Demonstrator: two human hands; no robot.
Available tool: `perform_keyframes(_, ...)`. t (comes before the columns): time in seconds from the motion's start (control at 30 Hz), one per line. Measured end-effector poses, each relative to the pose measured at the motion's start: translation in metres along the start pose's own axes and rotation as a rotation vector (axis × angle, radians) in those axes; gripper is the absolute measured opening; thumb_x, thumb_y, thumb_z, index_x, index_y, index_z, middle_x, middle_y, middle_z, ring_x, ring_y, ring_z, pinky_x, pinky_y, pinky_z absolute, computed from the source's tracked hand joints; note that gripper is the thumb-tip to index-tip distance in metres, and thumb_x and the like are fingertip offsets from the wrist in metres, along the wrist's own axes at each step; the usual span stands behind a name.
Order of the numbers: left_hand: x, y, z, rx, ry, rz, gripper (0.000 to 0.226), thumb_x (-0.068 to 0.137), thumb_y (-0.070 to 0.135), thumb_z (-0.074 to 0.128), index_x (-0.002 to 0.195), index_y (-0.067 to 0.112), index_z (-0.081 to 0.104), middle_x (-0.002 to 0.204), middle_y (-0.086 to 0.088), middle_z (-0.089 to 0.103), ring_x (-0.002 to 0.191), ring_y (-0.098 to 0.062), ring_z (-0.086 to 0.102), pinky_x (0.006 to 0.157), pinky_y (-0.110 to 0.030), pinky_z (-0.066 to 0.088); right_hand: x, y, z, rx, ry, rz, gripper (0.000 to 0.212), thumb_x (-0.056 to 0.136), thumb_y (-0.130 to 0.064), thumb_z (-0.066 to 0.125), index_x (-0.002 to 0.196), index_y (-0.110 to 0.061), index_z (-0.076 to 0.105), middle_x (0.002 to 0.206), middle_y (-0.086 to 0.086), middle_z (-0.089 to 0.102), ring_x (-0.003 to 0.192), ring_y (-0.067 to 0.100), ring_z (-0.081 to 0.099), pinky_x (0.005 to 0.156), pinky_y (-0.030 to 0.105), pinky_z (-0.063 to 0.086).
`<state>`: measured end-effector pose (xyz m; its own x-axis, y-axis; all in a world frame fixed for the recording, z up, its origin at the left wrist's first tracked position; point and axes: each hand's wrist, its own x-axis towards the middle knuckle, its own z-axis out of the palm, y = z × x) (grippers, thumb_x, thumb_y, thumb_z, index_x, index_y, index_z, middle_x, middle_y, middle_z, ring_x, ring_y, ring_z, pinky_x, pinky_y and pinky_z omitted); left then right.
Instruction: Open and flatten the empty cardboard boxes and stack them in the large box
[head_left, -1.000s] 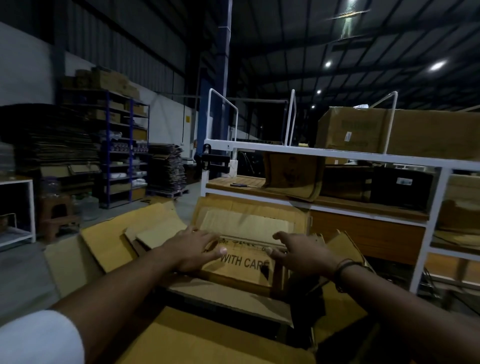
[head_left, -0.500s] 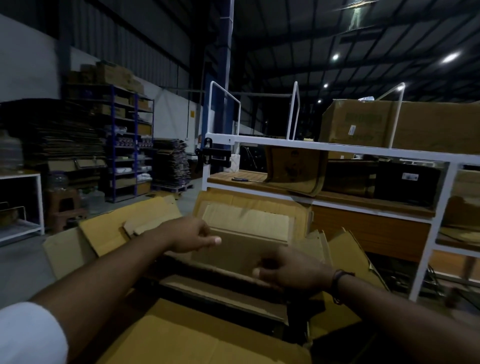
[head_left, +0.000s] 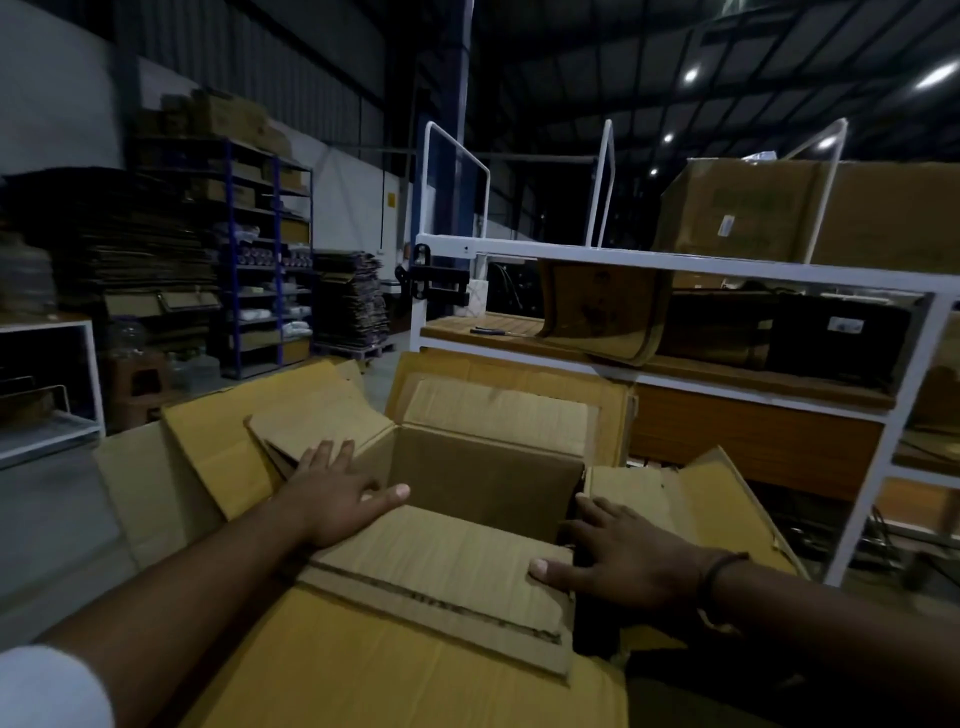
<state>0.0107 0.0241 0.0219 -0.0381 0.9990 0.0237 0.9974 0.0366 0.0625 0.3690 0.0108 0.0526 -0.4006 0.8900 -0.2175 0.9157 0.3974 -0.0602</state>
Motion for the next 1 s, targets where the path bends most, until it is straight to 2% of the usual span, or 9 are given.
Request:
perform_keyframes(0.13, 0.001, 0.0, 0.0, 0.013, -0.012, -0.006, 0.143, 0.043, 0.103, -0.023, 0.153, 0.042, 0.044, 0.172, -0.015, -0.008, 0.157, -0.037, -0.013, 0.124, -0.052, -0.006, 0.002, -0.014, -0.026, -0.096, -0.169, 0.025, 0.122, 0.062, -0.108, 0.021, 0.16, -0.036, 0.03, 0.172, 0.002, 0.012, 0.155, 0.029, 0.019, 0.122, 0.051, 0.026)
perform_keyframes(0.23, -0.001, 0.001, 0.0, 0.007, -0.025, -0.013, 0.129, 0.056, 0.102, -0.016, 0.155, 0.042, 0.041, 0.172, -0.014, -0.01, 0.157, -0.037, -0.014, 0.125, -0.051, -0.007, 0.036, -0.008, -0.045, -0.012, -0.253, 0.121, 0.08, 0.071, -0.098, 0.047, 0.119, -0.036, 0.064, 0.136, -0.002, 0.059, 0.12, 0.02, 0.057, 0.105, 0.042, 0.046)
perform_keyframes(0.33, -0.004, 0.002, 0.001, 0.005, -0.025, -0.017, 0.104, 0.076, 0.092, -0.002, 0.155, 0.04, 0.041, 0.172, -0.014, -0.01, 0.157, -0.036, -0.014, 0.125, -0.051, -0.007, 0.11, 0.022, -0.047, 0.023, -0.274, 0.199, 0.105, 0.044, -0.101, 0.065, 0.123, -0.032, 0.065, 0.131, 0.003, 0.064, 0.116, 0.026, 0.059, 0.103, 0.048, 0.046)
perform_keyframes(0.43, -0.003, -0.002, 0.005, -0.004, 0.008, -0.015, 0.109, 0.071, 0.096, -0.006, 0.154, 0.043, 0.043, 0.172, -0.013, -0.008, 0.157, -0.036, -0.012, 0.124, -0.051, -0.006, 0.102, -0.007, -0.052, 0.175, -0.243, 0.276, 0.062, 0.083, -0.059, 0.076, 0.131, -0.022, 0.062, 0.131, 0.007, 0.064, 0.115, 0.024, 0.059, 0.1, 0.042, 0.048)
perform_keyframes(0.5, -0.003, -0.005, 0.009, -0.006, 0.035, -0.013, 0.12, 0.062, 0.099, -0.012, 0.155, 0.043, 0.039, 0.172, -0.012, -0.008, 0.158, -0.035, -0.012, 0.125, -0.051, -0.006, 0.104, -0.011, -0.041, 0.24, -0.134, 0.339, 0.074, 0.082, -0.062, 0.073, 0.141, -0.022, 0.054, 0.139, 0.01, 0.058, 0.123, 0.03, 0.058, 0.105, 0.049, 0.047)
perform_keyframes(0.57, -0.005, -0.006, 0.011, -0.01, 0.04, -0.018, 0.127, 0.058, 0.1, -0.016, 0.16, 0.04, 0.031, 0.172, -0.011, -0.009, 0.158, -0.033, -0.012, 0.125, -0.05, -0.006, 0.108, -0.01, -0.021, 0.049, 0.09, 0.321, 0.094, 0.084, -0.074, 0.061, 0.158, -0.025, 0.031, 0.165, 0.016, 0.025, 0.146, 0.043, 0.032, 0.119, 0.061, 0.028)
perform_keyframes(0.63, -0.005, -0.005, 0.011, -0.023, 0.046, -0.022, 0.134, 0.052, 0.101, -0.021, 0.163, 0.038, 0.02, 0.172, -0.009, -0.01, 0.158, -0.032, -0.012, 0.125, -0.049, -0.007, 0.112, -0.004, -0.005, -0.029, 0.249, 0.279, 0.103, 0.088, -0.076, 0.054, 0.165, -0.025, 0.01, 0.172, 0.014, -0.003, 0.156, 0.043, 0.007, 0.125, 0.06, 0.009)
perform_keyframes(0.87, 0.0, -0.005, 0.01, -0.037, 0.031, -0.049, 0.141, 0.047, 0.102, -0.022, 0.164, 0.033, 0.017, 0.172, -0.007, -0.011, 0.158, -0.03, -0.013, 0.125, -0.048, -0.007, 0.122, 0.007, -0.01, 0.031, 0.218, 0.278, 0.107, 0.082, -0.087, 0.049, 0.163, -0.025, 0.016, 0.173, 0.009, 0.004, 0.152, 0.042, 0.022, 0.123, 0.055, 0.019)
perform_keyframes(1.0, 0.001, 0.0, 0.004, -0.054, -0.037, -0.094, 0.097, 0.086, 0.089, 0.01, 0.164, 0.032, 0.023, 0.172, -0.006, -0.014, 0.157, -0.03, -0.016, 0.125, -0.048, -0.008, 0.122, 0.007, -0.002, -0.031, 0.232, 0.276, 0.114, 0.08, -0.085, 0.054, 0.164, -0.021, 0.01, 0.173, 0.011, 0.0, 0.154, 0.04, 0.018, 0.126, 0.056, 0.009)
